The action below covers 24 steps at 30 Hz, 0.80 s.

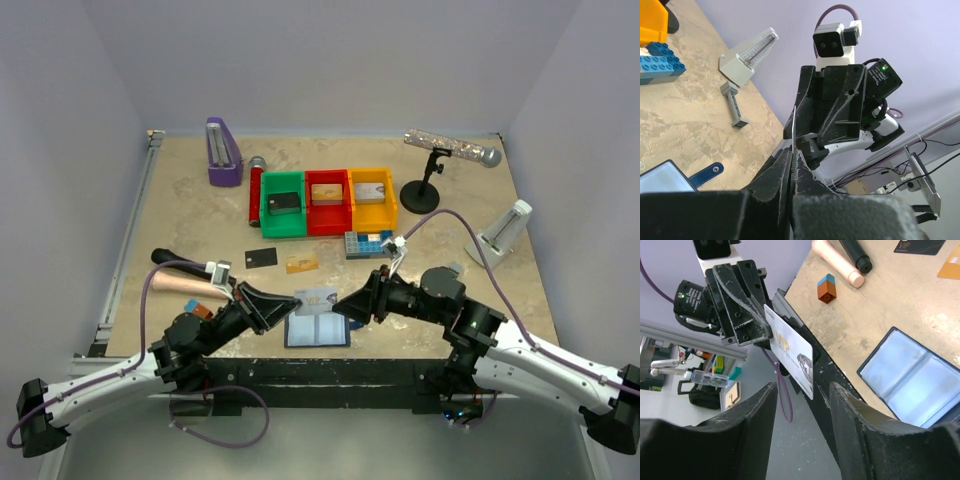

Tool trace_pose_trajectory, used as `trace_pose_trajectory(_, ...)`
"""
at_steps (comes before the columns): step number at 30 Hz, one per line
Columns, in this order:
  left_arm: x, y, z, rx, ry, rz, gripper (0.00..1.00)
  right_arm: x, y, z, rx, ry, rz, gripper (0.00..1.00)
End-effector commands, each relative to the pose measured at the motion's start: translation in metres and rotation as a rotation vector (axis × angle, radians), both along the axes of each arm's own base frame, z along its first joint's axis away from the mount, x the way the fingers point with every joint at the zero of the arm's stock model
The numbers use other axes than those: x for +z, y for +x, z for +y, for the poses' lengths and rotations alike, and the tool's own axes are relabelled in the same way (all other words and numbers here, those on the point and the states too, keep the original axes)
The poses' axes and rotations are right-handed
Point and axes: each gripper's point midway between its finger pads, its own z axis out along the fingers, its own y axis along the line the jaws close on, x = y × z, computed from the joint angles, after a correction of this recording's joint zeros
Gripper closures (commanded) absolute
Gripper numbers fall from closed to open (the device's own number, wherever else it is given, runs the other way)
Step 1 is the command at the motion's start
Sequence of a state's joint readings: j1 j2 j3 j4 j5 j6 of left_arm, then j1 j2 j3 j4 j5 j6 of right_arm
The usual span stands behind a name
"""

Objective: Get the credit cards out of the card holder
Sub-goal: Place the credit card at the center of the board.

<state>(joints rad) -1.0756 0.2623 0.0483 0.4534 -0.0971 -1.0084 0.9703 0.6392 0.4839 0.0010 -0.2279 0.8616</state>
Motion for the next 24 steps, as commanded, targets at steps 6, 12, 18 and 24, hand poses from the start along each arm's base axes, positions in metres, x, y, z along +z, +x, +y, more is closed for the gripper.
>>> trace_pose_trajectory(6,0.022,-0.008,-0.001,-0.043,-0.076,-0.022,1.0,0.026,0.002,0.01,0.022,0.08,-0.045,0.6)
trace_pose_trajectory(12,0.023,-0.009,0.0,-0.048,-0.094,-0.025,1.0,0.033,-0.005,0.013,0.065,0.134,-0.06,0.73)
trace_pose_trajectory(18,0.026,-0.01,-0.001,-0.059,-0.111,-0.03,1.0,0.034,-0.008,0.016,0.091,0.143,-0.06,0.83)
trace_pose_trajectory(24,0.027,-0.013,-0.003,-0.073,-0.113,-0.035,1.0,0.037,-0.01,0.013,0.095,0.156,-0.077,0.94)
